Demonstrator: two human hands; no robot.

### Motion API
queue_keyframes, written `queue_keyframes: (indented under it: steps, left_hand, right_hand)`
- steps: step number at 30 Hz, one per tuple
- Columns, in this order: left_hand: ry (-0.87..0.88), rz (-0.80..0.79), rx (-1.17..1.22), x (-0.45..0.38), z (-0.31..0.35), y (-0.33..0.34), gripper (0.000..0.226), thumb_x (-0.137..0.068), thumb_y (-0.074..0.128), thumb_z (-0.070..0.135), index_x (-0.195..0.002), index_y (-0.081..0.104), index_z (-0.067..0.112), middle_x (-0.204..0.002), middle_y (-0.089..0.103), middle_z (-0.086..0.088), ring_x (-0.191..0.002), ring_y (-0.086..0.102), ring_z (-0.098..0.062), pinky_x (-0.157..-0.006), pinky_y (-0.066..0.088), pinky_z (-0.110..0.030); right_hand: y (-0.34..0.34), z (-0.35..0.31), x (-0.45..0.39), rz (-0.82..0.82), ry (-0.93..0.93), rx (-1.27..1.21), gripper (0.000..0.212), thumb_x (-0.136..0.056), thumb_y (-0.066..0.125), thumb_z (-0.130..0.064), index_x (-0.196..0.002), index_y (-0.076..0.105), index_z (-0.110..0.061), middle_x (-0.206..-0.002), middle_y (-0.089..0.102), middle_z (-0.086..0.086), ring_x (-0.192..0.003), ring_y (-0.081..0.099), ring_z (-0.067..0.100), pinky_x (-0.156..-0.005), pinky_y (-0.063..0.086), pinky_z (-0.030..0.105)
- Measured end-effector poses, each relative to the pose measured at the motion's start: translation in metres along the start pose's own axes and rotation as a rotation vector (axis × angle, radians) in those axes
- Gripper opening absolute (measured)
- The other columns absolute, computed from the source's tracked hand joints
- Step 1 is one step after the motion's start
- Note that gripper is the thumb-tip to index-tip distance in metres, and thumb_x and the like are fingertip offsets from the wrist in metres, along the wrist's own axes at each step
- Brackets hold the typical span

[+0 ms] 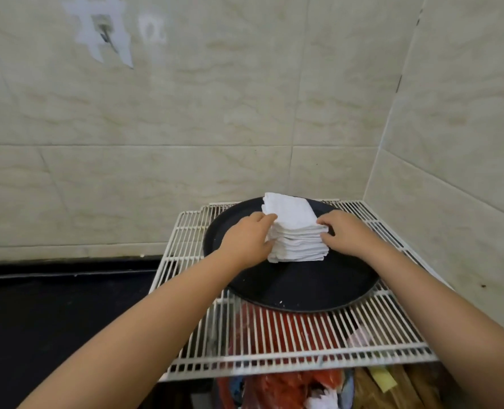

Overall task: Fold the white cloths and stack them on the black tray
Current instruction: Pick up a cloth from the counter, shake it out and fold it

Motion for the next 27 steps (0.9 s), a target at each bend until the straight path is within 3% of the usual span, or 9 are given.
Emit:
queue_keyframes:
  steps: [1, 3, 5, 9, 16, 27]
  left_hand:
    - [-0.032, 0.006, -0.040, 0.007, -0.006, -0.005, 0.054, -0.093, 0.048, 0.025, -0.143, 0.030, 0.016, -0.142, 0.040, -0.008, -0.127, 0.042, -0.028, -0.099, 0.043, -0.040]
    - [-0.095, 0.015, -0.120, 0.029, -0.024, -0.019, 0.054, -0.093, 0.047, 0.025, -0.142, 0.029, 0.016, -0.141, 0.042, -0.009, -0.127, 0.041, -0.030, -0.101, 0.041, -0.043]
    - [-0.166, 0.021, -0.176, 0.064, -0.053, -0.036, 0.052, -0.093, 0.046, 0.025, -0.141, 0.030, 0.016, -0.139, 0.043, -0.010, -0.127, 0.041, -0.031, -0.100, 0.040, -0.042]
    - [-0.339, 0.031, -0.248, 0.165, -0.129, -0.078, 0.046, -0.094, 0.044, 0.024, -0.138, 0.035, 0.014, -0.137, 0.045, -0.010, -0.125, 0.042, -0.031, -0.097, 0.041, -0.042]
    - [-0.721, 0.122, -0.477, 0.395, -0.261, -0.168, 0.037, -0.094, 0.042, 0.028, -0.129, 0.045, 0.017, -0.131, 0.050, -0.005, -0.123, 0.041, -0.028, -0.093, 0.039, -0.037]
    - [-1.397, 0.257, -0.496, 0.720, -0.400, -0.254, 0.038, -0.093, 0.044, 0.029, -0.127, 0.045, 0.011, -0.128, 0.050, -0.010, -0.119, 0.044, -0.032, -0.093, 0.040, -0.039]
  right_hand:
    - [-0.002, -0.011, 0.002, 0.009, 0.000, 0.032, 0.018, -0.081, 0.050, -0.011, -0.088, 0.065, -0.018, -0.099, 0.055, 0.020, -0.097, 0.054, 0.029, -0.073, 0.045, 0.031]
    - [-0.003, -0.041, 0.006, 0.058, -0.026, 0.081, 0.031, -0.083, 0.050, -0.012, -0.111, 0.062, -0.013, -0.121, 0.054, 0.016, -0.115, 0.049, 0.031, -0.093, 0.044, 0.036]
    - [0.000, -0.089, 0.014, 0.099, -0.088, 0.113, 0.037, -0.085, 0.049, -0.016, -0.121, 0.056, -0.012, -0.131, 0.050, 0.011, -0.123, 0.043, 0.030, -0.102, 0.040, 0.040]
    - [0.021, -0.219, 0.036, 0.115, -0.287, 0.116, 0.036, -0.086, 0.050, -0.019, -0.121, 0.055, -0.012, -0.127, 0.053, 0.013, -0.118, 0.047, 0.031, -0.095, 0.039, 0.038]
    - [0.085, -0.497, 0.087, 0.034, -0.667, -0.050, 0.041, -0.089, 0.048, -0.023, -0.129, 0.048, -0.016, -0.133, 0.049, 0.011, -0.125, 0.043, 0.029, -0.102, 0.036, 0.038]
    - [0.194, -0.843, 0.200, -0.179, -1.210, -0.191, 0.042, -0.090, 0.049, -0.026, -0.131, 0.045, -0.015, -0.137, 0.044, 0.008, -0.124, 0.042, 0.026, -0.100, 0.037, 0.039]
Point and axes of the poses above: each hand's wrist, its own x-axis away from the middle knuckle, its own y-axis out of the palm, z = x × y, the point moved 4 cm from there along -x, towards the middle knuckle
